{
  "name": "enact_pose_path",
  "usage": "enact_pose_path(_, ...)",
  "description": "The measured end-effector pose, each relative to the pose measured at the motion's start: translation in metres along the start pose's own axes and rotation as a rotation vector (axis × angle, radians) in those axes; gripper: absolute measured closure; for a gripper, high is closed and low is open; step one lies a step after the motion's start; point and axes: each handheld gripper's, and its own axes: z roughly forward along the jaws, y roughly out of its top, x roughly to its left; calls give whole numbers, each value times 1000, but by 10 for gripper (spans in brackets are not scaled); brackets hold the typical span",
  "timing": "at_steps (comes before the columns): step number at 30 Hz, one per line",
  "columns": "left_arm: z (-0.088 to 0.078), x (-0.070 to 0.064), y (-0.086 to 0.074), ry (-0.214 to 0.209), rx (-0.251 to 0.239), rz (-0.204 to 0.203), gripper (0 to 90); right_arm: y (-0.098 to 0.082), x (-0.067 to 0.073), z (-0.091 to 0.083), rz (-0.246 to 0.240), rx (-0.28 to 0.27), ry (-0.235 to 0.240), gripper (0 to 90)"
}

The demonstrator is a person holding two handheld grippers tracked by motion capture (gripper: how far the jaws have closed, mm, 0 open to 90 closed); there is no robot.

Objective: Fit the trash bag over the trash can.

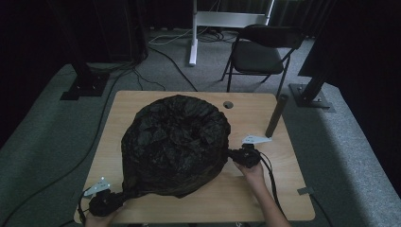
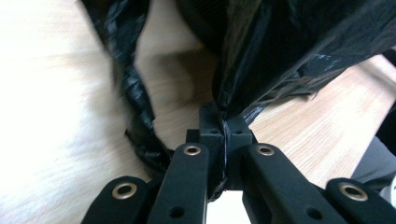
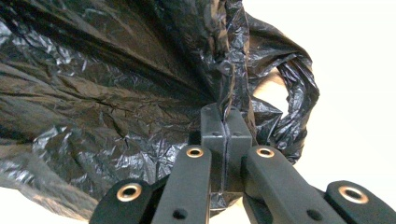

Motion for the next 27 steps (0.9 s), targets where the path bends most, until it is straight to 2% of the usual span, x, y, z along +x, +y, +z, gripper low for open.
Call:
enact_pose_path(1, -1, -2, 0, 19, 2, 17, 795, 0, 0, 0, -4, -1, 2, 900)
enact_pose_path(3, -3, -5, 0, 50, -24, 29, 637, 1, 1, 0, -8, 0, 2, 900)
enact_pose_path(5, -4, -7, 1, 96, -49, 18, 412, 1, 2, 0, -10, 4, 3, 900)
enact_pose_path(7, -2, -7, 3, 138, -36, 16, 173, 0, 2, 0, -9, 4, 7, 899)
enact_pose_path(8, -2, -8, 3, 157, -31, 22, 104, 0, 2, 0, -7, 4, 7, 899)
enact_pose_path(9, -2, -9, 3, 173, -44, 32, 102, 0, 2, 0, -7, 3, 7, 899)
enact_pose_path(11, -2, -11, 4, 196, -51, 27, 0, 1, 2, 0, -9, 5, 9, 899)
enact_pose_path(12, -4, -11, 5, 178, -61, 36, 0, 1, 3, 0, -12, 4, 8, 899)
enact_pose_path(17, -14, -11, 5, 168, -147, 46, 0, 1, 3, -1, -12, 2, 8, 898)
enact_pose_path(18, -17, -12, 5, 150, -164, 55, 0, 1, 2, -1, -9, 0, 12, 897)
enact_pose_path(22, -24, -16, 6, 152, -222, 82, 0, 1, 3, -2, -2, -8, 11, 848)
enact_pose_path(23, -25, -16, 7, 150, -229, 85, 0, 1, 3, -3, -2, -14, 10, 772)
enact_pose_path(24, -27, -17, 7, 166, -241, 91, 0, 2, 3, -4, 5, -20, 12, 634)
enact_pose_path(26, -29, -17, 7, 174, -256, 101, 0, 3, 4, -5, 7, -21, -18, 467)
enact_pose_path(27, -29, -17, 7, 190, -267, 101, 0, 3, 5, -6, 3, -11, -33, 400)
